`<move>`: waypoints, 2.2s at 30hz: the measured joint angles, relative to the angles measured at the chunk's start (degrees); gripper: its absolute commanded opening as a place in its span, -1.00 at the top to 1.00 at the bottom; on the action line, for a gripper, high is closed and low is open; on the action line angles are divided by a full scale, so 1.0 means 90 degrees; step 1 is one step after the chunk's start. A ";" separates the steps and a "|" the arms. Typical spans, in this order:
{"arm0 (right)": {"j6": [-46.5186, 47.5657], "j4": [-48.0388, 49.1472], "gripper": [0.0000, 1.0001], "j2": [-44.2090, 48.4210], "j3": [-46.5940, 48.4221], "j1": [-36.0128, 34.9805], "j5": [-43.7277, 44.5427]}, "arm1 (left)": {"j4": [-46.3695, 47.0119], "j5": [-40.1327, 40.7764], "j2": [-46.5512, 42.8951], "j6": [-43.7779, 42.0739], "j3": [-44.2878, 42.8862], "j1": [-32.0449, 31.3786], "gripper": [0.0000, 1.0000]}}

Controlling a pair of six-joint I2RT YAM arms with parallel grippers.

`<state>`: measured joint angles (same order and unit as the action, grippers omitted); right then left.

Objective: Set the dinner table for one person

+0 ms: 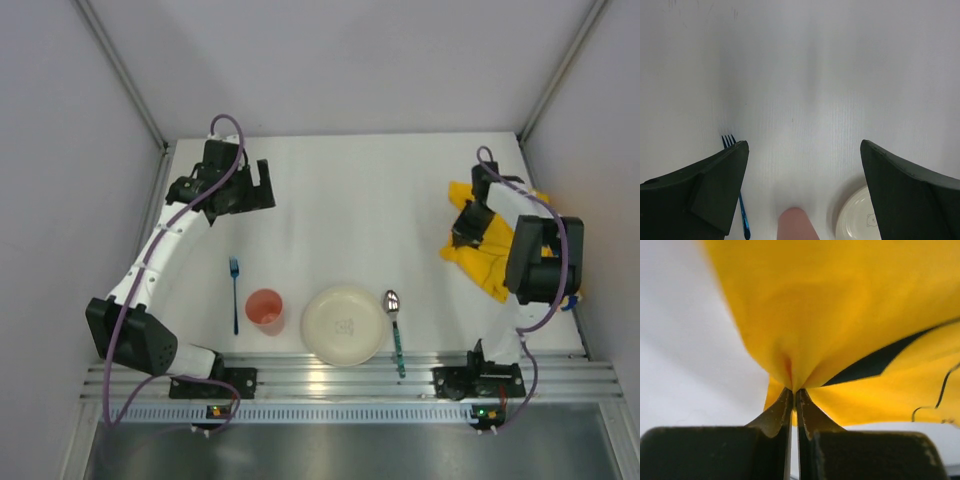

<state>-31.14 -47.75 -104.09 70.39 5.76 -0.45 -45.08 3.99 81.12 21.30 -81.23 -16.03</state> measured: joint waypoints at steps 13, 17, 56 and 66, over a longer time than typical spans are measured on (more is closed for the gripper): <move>-0.0959 -0.0160 -0.94 -0.2098 0.5751 -0.4233 -0.1212 | 0.0000 0.0044 0.0058 0.0017 -0.0245 0.0000 -0.98; -0.0894 -0.0265 -0.99 -0.2798 0.5931 -0.4724 -0.1644 | -0.0002 0.0041 0.0102 0.0058 -0.0335 -0.0002 -0.98; -0.0199 -0.0413 -0.88 0.3361 -0.1435 -0.5056 -0.1161 | 0.0049 0.1452 0.0537 0.0767 0.0415 -0.0146 -0.98; -0.0639 -0.0112 -0.63 0.3366 -0.2861 -0.5355 -0.1219 | 0.0027 0.0850 0.0539 0.1069 0.0680 -0.0316 -0.98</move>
<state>-36.88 -48.75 -73.80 44.64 -42.44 -11.42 -44.84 11.64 85.97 30.92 -75.11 -18.87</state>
